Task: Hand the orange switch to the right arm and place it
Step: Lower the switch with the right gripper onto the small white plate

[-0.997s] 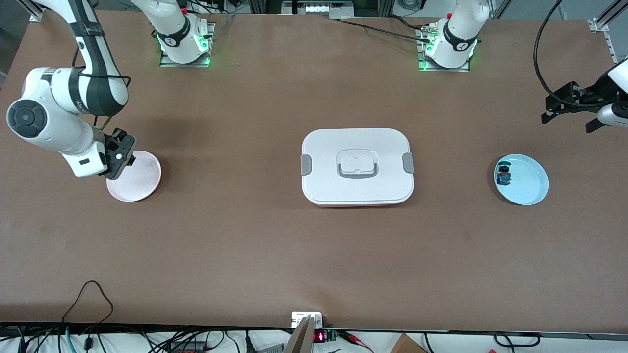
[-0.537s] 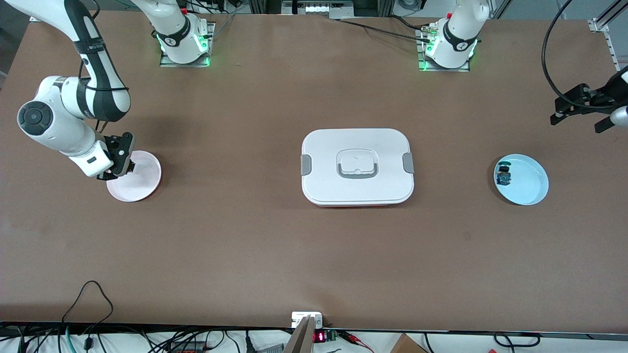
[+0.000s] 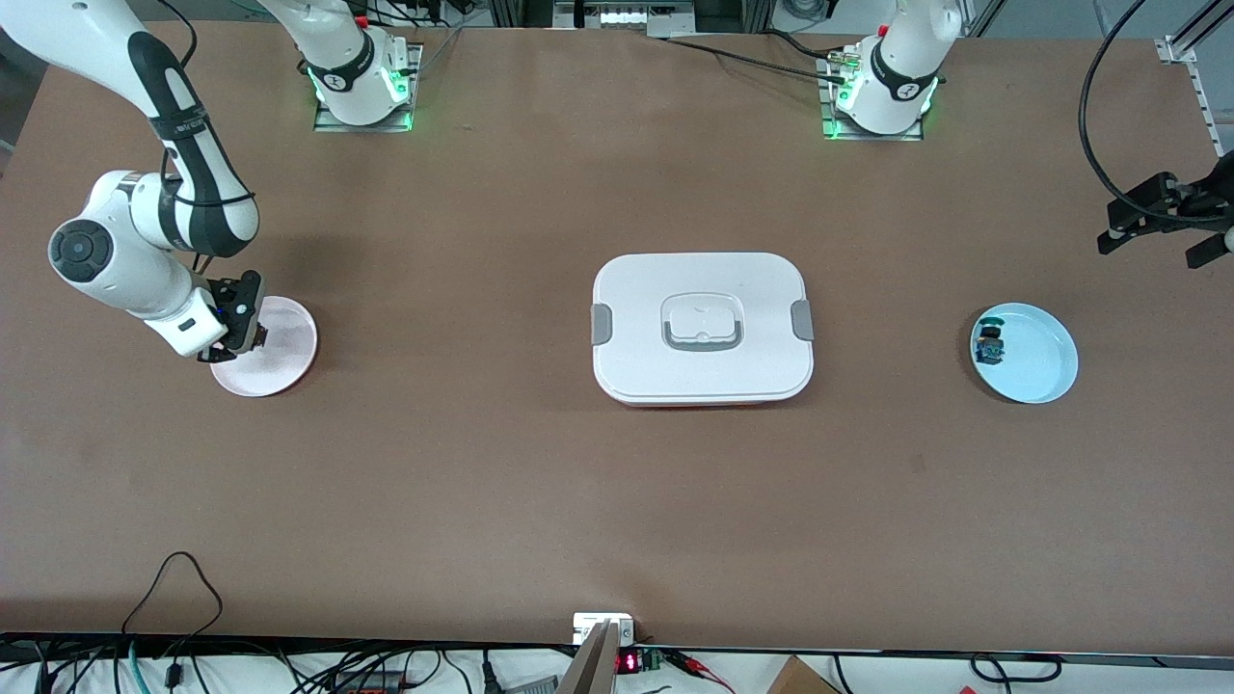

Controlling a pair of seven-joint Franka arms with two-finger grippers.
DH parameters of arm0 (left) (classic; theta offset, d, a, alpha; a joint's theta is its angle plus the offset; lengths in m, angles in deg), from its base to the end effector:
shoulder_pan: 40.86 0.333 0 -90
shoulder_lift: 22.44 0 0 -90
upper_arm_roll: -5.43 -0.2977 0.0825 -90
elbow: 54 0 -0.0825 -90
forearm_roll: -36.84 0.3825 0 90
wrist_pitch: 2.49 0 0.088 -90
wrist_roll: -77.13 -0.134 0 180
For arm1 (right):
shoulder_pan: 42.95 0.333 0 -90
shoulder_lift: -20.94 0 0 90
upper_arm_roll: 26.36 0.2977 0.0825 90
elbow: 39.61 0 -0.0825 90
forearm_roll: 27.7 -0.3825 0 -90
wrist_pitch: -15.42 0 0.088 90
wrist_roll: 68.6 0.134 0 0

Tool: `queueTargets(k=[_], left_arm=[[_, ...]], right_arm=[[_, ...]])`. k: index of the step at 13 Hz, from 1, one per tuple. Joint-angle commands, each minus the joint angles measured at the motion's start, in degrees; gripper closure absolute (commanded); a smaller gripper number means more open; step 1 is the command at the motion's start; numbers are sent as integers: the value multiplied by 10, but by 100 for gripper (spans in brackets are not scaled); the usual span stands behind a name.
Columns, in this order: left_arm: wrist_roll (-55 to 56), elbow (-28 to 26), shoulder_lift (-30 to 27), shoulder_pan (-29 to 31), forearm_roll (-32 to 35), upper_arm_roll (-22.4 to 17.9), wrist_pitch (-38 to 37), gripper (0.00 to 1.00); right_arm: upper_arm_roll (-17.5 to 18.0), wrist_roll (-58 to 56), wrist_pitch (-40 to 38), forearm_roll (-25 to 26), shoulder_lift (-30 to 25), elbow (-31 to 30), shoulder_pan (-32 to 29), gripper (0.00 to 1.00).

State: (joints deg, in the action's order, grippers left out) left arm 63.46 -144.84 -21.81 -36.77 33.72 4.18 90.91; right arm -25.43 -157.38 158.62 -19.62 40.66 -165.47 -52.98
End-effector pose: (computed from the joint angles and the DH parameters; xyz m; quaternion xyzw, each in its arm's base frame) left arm 0.5609 0.0453 0.5717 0.9969 -0.0714 0.0211 0.0239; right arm 0.5378 -0.0872 0.1790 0.7294 0.6827 -0.0424 0.0096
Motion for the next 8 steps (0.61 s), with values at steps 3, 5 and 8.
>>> queueTargets(k=[3, 5, 8], left_arm=[[8, 27, 16, -2, 18, 7, -6, 0], [8, 27, 15, -4, 18, 7, -7, 0], [8, 27, 16, -5, 18, 8, -7, 0]], right_arm=[[13, -52, 12, 11, 17, -4, -8, 95], [13, -53, 16, 11, 22, -4, -8, 95], [13, -63, 26, 11, 33, -4, -8, 94]])
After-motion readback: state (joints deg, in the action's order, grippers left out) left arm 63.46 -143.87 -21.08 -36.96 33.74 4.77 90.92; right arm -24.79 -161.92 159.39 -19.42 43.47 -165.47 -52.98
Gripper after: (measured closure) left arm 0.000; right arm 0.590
